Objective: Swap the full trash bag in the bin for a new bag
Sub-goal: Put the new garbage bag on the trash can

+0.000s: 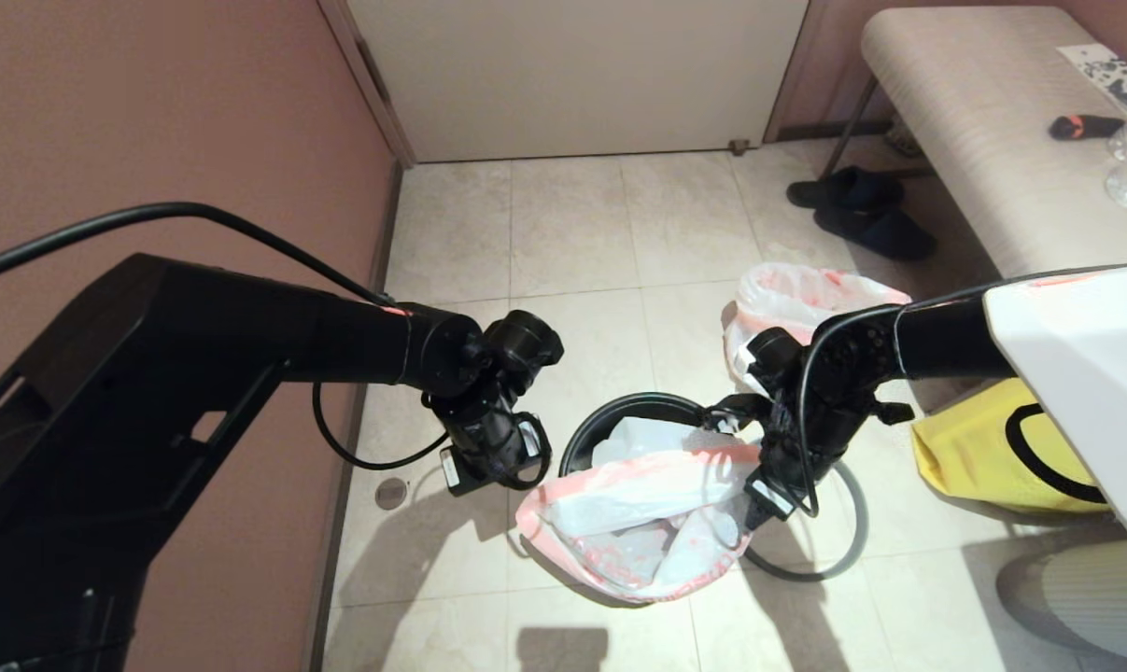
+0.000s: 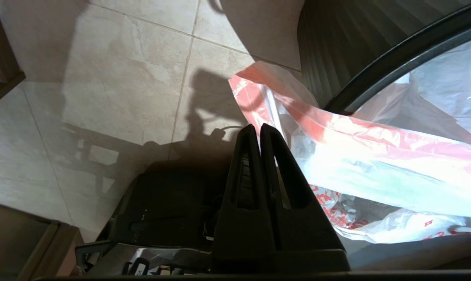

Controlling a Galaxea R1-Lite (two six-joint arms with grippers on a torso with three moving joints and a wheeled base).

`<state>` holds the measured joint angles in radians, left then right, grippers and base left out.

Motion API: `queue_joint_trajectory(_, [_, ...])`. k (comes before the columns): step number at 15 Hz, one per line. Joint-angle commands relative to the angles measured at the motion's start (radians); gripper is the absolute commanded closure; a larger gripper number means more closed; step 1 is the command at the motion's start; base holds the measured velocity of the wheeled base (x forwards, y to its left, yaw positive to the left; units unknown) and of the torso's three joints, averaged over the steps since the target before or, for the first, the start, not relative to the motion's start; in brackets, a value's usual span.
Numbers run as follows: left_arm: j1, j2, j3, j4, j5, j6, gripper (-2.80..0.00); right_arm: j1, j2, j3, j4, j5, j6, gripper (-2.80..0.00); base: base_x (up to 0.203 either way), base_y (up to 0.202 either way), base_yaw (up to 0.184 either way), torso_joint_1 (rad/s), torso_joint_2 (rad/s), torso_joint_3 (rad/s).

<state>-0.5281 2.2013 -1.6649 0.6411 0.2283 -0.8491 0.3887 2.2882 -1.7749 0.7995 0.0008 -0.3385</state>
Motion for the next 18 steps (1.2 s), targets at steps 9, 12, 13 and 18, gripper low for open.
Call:
queue_joint_trajectory(9, [0.003,0.0,-0.003,0.002,0.005,-0.005,0.0,-0.027,0.124,-0.098,0.0,0.134,0.012,-2.8,0.0,0.0,0.0,0.0,0.0,0.0])
queue_joint_trajectory(12, [0.004,-0.009,-0.006,0.002,0.006,-0.005,0.0,-0.027,0.14,-0.1,-0.007,0.142,0.012,0.0,0.0,0.0,0.0,0.0,0.0,0.0])
queue_joint_trajectory(13, [0.009,-0.013,-0.005,0.002,0.008,-0.005,0.0,-0.027,0.14,-0.101,-0.015,0.152,0.012,0.0,0.0,0.0,0.0,0.0,0.0,0.0])
queue_joint_trajectory(18, [0.018,-0.043,-0.01,0.0,0.019,-0.005,0.0,-0.03,0.14,-0.098,-0.056,0.214,0.012,0.0,0.0,0.0,0.0,0.0,0.0,0.0])
